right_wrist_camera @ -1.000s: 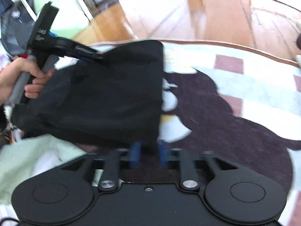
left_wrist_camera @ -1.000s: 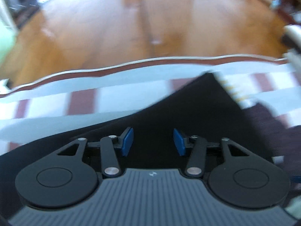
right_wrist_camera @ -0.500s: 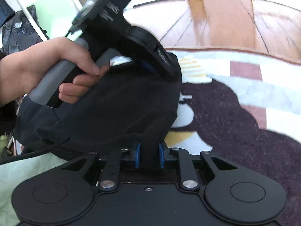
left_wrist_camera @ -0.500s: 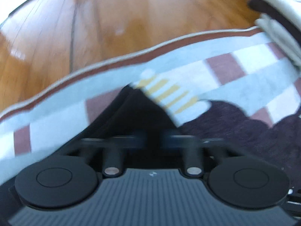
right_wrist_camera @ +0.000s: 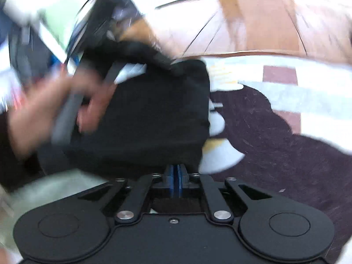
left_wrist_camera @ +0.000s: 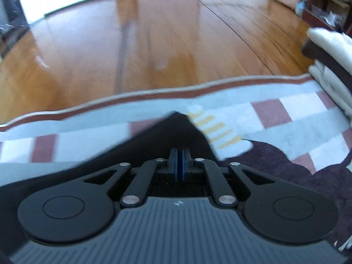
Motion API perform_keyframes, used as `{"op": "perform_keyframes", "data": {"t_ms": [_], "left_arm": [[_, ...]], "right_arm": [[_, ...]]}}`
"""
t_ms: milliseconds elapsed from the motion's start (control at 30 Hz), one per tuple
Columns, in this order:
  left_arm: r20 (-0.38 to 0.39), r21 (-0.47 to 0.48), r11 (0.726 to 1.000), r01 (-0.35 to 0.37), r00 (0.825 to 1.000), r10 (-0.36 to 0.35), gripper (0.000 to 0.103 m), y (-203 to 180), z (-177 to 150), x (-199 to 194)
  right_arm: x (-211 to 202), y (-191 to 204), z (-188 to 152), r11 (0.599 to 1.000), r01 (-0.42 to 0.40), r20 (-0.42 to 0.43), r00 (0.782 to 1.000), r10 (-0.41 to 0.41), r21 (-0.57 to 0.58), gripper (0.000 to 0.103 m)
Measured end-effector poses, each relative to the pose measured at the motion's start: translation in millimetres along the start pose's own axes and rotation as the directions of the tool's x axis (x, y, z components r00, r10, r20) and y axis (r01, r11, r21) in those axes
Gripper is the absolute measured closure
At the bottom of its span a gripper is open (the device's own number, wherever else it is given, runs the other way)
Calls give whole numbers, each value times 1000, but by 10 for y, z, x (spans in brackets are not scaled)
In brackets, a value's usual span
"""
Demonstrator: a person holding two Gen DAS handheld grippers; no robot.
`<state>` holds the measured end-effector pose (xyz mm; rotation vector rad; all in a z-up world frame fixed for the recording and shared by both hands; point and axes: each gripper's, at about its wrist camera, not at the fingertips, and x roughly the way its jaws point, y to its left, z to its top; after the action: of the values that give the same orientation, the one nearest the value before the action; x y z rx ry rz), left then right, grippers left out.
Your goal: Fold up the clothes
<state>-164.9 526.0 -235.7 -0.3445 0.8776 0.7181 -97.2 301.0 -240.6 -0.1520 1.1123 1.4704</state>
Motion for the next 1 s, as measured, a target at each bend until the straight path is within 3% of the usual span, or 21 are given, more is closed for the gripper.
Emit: {"op": "perform_keyframes", "data": {"t_ms": [100, 200, 267, 333, 400, 433, 500, 533, 567, 600, 633, 667, 767, 800, 933, 1000], "left_arm": [[-15, -38, 999, -7, 1000, 6, 93, 367, -49, -63], [-122, -101, 988, -116, 987, 104, 94, 830, -221, 92], [-144, -146, 972, -185, 976, 164, 100, 1175, -399, 123], [-113, -216, 961, -173, 982, 152, 100, 1456, -539, 20], [-93, -318, 940, -123, 991, 98, 100, 1650, -615, -114], [-93, -352, 925, -146, 988, 120, 99, 1705, -635, -189], [-97, -337, 903, -267, 964, 249, 94, 1761, -666, -340], [-98, -327, 886, -329, 944, 315, 86, 1787, -681, -415], [-86, -352, 885, -304, 952, 293, 80, 1862, -722, -518], [-74, -402, 885, -236, 971, 226, 67, 1947, -777, -615], [-51, -471, 871, -139, 990, 130, 56, 2043, -863, -717], [-26, -521, 851, -64, 998, 59, 53, 2108, -945, -794], [13, -599, 798, 70, 997, -77, 44, 2174, -1173, -935], [10, -599, 796, 93, 994, -108, 42, 2133, -1234, -950], [-84, -496, 862, 109, 981, -172, 32, 1899, -1387, -874], [-182, -432, 901, 45, 974, -136, 32, 1809, -1499, -794]], "right_arm": [[143, -35, 137, 1000, 6, 15, 1000, -6, 23, 90], [255, 65, 218, 999, 43, 16, 999, -42, -19, 89], [220, 100, 188, 1000, 10, 15, 1000, -10, -21, 81], [168, 156, 102, 997, -18, -27, 999, 16, -72, 70], [109, 251, 43, 989, -36, -78, 997, 25, -141, 70], [70, 304, 38, 985, -61, -93, 995, 46, -163, 70], [-9, 423, 75, 975, -113, -106, 990, 93, -193, 69], [-32, 488, 118, 968, -138, -107, 987, 118, -211, 67], [-37, 563, 164, 961, -144, -96, 988, 125, -237, 64], [-27, 648, 211, 953, -132, -73, 990, 117, -271, 54], [12, 734, 257, 943, -114, -53, 993, 102, -313, 46], [104, 800, 288, 930, -95, -46, 995, 84, -354, 44], [537, 859, 309, 911, -37, -93, 996, -1, -411, 43], [685, 861, 282, 912, -26, -140, 990, -35, -409, 43], [954, 920, -78, 887, -33, -238, 967, -88, -461, 34], [916, 1012, -190, 852, -29, -224, 969, -104, -522, 32]]}}
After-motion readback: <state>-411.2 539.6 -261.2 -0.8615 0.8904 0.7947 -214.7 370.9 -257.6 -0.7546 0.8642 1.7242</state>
